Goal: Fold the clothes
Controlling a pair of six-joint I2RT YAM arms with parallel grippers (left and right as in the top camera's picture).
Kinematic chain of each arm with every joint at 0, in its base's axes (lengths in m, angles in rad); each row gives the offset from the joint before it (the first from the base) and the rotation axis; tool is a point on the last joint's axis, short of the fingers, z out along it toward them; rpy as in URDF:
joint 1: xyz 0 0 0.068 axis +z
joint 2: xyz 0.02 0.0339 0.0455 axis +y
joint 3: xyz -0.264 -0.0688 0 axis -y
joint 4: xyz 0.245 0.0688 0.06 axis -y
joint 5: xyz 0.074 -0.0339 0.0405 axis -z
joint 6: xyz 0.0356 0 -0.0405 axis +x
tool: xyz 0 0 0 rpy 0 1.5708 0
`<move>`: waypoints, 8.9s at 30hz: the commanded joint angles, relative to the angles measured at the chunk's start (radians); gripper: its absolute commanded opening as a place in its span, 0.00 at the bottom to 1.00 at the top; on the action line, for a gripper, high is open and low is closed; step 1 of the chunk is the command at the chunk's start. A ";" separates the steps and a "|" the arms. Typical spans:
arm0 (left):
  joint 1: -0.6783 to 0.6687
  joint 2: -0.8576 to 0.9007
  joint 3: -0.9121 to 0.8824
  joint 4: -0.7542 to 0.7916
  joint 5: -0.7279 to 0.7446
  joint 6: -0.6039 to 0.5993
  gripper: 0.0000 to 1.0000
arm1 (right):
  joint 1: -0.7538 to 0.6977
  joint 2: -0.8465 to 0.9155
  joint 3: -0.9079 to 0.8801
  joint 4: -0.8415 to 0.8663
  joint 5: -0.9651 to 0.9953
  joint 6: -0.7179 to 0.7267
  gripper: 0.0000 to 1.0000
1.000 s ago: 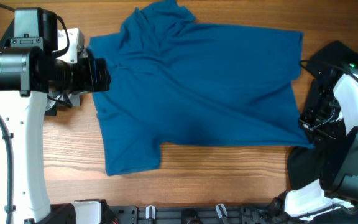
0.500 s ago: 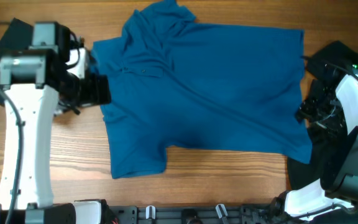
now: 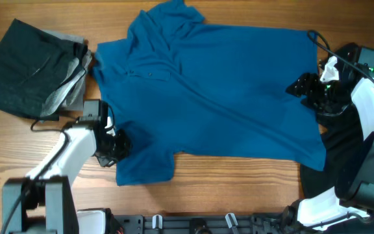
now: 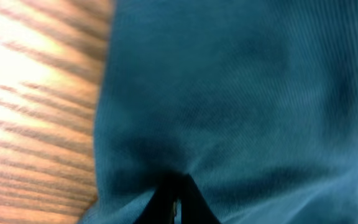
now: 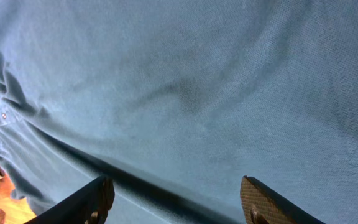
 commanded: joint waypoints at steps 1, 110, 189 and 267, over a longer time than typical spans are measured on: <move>0.017 0.032 -0.119 0.001 -0.100 -0.302 0.04 | 0.002 -0.014 0.012 0.003 -0.027 -0.020 0.67; 0.344 0.290 0.357 0.300 -0.306 0.368 0.04 | 0.030 0.197 -0.056 -0.021 0.277 -0.023 0.04; 0.118 0.587 0.558 -0.040 -0.296 0.151 0.04 | 0.096 0.438 0.463 -0.112 0.170 -0.017 0.18; 0.032 0.227 0.283 -0.416 0.012 0.254 0.48 | 0.328 -0.106 0.391 -0.323 0.277 0.241 0.65</move>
